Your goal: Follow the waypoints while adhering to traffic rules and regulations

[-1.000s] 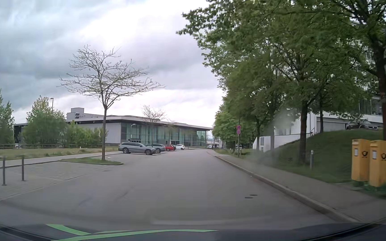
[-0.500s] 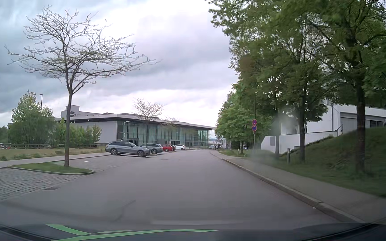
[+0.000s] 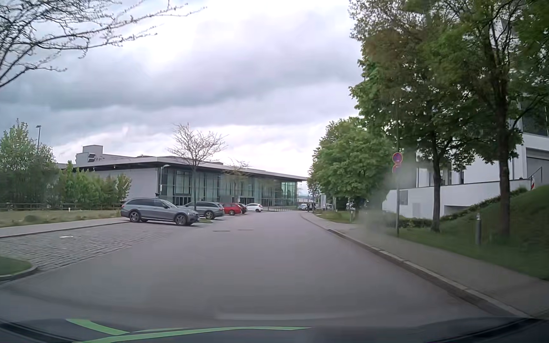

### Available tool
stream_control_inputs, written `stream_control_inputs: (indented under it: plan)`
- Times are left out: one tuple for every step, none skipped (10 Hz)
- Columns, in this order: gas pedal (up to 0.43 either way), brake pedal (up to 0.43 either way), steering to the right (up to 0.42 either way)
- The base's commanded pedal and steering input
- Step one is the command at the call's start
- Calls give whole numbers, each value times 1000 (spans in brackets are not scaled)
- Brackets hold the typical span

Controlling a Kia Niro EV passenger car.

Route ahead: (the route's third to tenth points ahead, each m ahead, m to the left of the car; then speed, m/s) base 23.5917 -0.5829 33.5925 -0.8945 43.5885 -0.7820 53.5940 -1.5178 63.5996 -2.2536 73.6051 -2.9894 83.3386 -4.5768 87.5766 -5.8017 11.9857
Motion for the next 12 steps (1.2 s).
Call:
stream_control_inputs:
  plan:
    - [0,0,6]
    - [0,0,7]
    - [0,0,7]
    - [0,0,7]
    - [0,0,7]
    - [0,0,7]
    - [0,0,8]
    - [0,0,8]
    - [0,0,8]
    - [0,0,8]
    - [0,0,8]
    - [0,0,8]
